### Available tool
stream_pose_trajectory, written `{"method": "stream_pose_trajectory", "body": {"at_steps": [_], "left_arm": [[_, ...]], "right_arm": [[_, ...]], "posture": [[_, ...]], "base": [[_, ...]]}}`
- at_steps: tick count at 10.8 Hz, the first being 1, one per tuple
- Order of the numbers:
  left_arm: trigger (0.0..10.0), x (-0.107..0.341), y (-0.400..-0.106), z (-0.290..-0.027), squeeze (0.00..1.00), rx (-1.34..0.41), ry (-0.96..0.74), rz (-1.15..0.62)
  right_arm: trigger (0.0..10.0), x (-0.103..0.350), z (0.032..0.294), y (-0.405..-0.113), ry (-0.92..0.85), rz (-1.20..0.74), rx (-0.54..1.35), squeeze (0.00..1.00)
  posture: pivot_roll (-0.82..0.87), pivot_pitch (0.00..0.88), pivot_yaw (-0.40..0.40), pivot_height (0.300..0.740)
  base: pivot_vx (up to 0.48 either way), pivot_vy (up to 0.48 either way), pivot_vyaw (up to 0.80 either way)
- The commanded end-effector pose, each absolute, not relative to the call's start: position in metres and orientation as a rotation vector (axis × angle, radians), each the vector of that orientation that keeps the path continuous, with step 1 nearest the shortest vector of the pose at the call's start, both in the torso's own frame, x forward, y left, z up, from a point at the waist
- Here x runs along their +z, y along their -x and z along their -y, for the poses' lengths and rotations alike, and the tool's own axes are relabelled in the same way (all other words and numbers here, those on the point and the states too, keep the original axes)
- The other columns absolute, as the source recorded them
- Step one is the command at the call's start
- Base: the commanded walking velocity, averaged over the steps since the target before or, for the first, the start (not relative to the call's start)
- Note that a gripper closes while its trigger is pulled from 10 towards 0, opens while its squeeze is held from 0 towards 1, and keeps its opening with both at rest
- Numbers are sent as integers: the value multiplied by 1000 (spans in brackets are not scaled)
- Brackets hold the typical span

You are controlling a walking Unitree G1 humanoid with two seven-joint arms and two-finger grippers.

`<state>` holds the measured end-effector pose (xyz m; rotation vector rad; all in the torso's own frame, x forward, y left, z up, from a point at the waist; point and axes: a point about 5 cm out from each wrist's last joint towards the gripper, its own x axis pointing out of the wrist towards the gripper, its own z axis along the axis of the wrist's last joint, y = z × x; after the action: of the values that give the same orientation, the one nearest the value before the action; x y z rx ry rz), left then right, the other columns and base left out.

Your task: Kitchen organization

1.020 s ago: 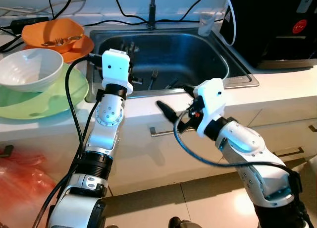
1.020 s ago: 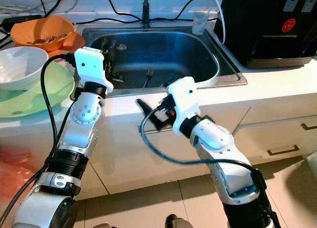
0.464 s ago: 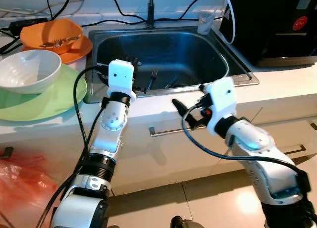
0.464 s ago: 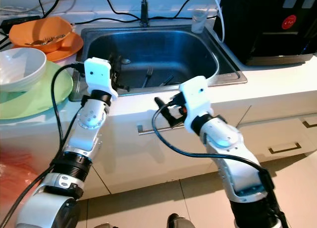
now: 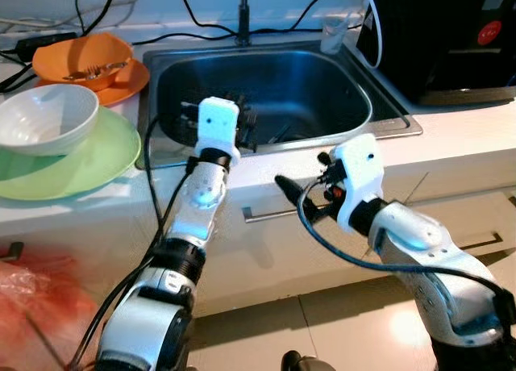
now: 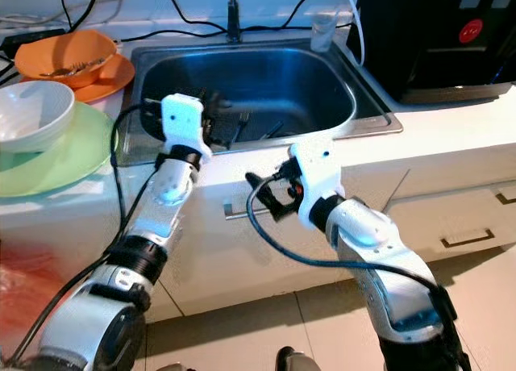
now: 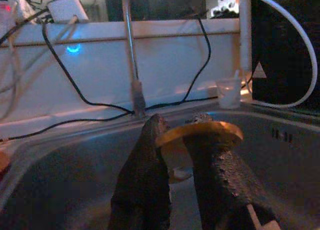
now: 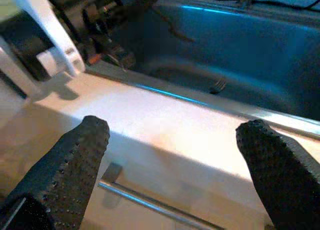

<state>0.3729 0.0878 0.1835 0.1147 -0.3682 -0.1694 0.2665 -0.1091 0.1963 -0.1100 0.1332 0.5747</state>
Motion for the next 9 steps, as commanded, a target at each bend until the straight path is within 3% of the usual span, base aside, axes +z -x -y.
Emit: {"method": "stream_pose_trajectory", "body": {"at_steps": [1, 9], "left_arm": [[0, 187, -374, -85, 0, -175, -125, 383], [0, 178, -391, -93, 0, -166, -211, 253]], "right_arm": [[10000, 199, 111, -264, 109, -132, 575, 0], [10000, 213, 104, -259, 68, -81, 595, 0]], "posture": [[-131, 96, 16, 740], [-130, 106, 24, 740]], "base": [[0, 0, 0], [0, 0, 0]]}}
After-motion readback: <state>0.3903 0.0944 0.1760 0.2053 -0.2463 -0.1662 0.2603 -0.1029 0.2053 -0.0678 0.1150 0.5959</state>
